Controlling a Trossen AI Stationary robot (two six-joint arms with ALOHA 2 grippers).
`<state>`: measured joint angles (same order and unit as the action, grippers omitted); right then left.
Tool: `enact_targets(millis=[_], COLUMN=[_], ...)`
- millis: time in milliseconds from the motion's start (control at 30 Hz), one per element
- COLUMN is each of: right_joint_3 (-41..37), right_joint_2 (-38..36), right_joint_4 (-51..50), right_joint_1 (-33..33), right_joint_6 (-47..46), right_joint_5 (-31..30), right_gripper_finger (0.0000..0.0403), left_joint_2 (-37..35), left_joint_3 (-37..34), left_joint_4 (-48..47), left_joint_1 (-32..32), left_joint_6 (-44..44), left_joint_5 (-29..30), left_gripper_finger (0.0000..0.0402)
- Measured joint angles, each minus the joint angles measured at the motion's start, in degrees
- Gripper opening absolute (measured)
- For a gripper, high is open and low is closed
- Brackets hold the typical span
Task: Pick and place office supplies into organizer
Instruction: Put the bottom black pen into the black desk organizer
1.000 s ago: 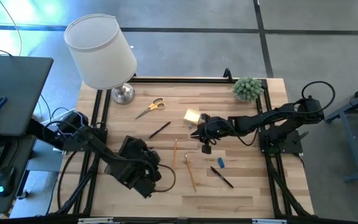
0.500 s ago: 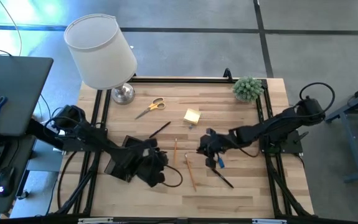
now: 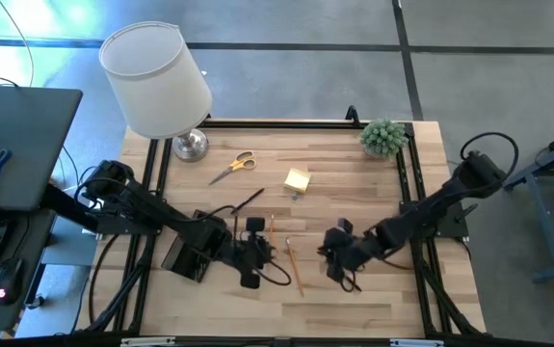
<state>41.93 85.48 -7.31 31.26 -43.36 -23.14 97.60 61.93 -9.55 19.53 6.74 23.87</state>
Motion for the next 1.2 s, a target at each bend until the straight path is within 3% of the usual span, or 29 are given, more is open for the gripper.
enact_targets(millis=[267,700,833,1067,1200], right_joint_3=[0.0,1.4,5.9,16.2,16.6], right_joint_2=[1.8,8.8,12.0,18.3,20.8], right_joint_4=[-1.8,-0.9,-5.9,-25.9,-27.9], right_joint_1=[8.4,10.8,12.4,15.3,17.0], right_joint_6=[-14.9,-15.1,-14.8,-20.5,-26.8], right_joint_5=[-4.7,-8.8,-11.2,-17.2,-20.9], right_gripper_finger=[0.0045,0.0122,0.0118,0.0099,0.0097], left_joint_2=[0.4,1.8,2.1,2.0,2.0], left_joint_3=[-6.7,-15.6,-16.4,-16.3,-16.3], left_joint_4=[23.8,51.6,52.3,52.8,51.7], left_joint_1=[-0.1,-4.1,-7.0,-7.5,-7.5], left_joint_6=[-6.8,-10.1,-7.4,-8.0,-8.0], left_joint_5=[-16.3,-37.4,-40.8,-41.5,-41.5], left_gripper_finger=[0.0061,0.0039,0.003,0.0012,0.0004])
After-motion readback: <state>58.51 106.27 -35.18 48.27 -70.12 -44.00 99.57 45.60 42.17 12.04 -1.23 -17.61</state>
